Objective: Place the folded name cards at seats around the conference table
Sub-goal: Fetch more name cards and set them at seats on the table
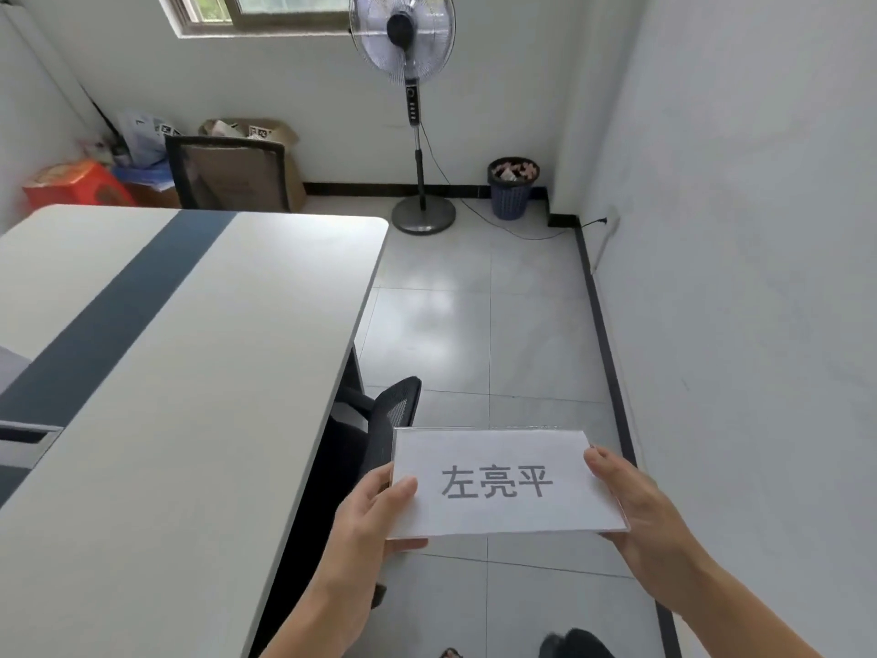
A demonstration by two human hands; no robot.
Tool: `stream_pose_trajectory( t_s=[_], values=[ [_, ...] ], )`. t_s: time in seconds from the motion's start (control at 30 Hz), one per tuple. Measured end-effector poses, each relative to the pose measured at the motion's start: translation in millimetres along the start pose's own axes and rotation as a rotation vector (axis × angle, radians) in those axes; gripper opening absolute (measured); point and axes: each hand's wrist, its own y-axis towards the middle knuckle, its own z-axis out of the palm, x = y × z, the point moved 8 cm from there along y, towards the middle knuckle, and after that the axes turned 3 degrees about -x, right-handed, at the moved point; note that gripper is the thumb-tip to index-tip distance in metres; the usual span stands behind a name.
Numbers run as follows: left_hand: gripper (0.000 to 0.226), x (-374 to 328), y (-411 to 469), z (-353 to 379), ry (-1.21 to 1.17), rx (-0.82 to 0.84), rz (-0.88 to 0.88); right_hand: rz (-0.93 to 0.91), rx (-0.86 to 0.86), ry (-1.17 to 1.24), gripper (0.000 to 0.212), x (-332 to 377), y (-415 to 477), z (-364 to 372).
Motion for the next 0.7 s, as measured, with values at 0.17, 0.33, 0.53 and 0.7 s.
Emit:
stream_pose_trajectory(
  t_s=[0.17, 0.33, 0.53, 0.7],
  values=[
    [0.052, -21.1, 59.7, 4.4, -0.036, -0.055, -0.007, 0.002, 0.049, -0.035, 0.085, 31.0, 75.1, -1.7],
    [0.061, -40.1, 121.6, 6.9, -0.092, -0.176, -0.023, 0.056, 0.204, -0.079, 0.084, 66.4, 169.7, 10.0],
    [0.064, -73.9, 164.8, -12.7, -0.191, -0.363, -0.025, 0.097, 0.462, -0.188, 0.048, 120.0, 268.5, 70.5],
    [0.056, -91.8, 148.5, -66.8, -0.172, -0.525, -0.034, 0.068, 0.737, -0.384, 0.017, 142.6, 303.3, 157.6]
  ],
)
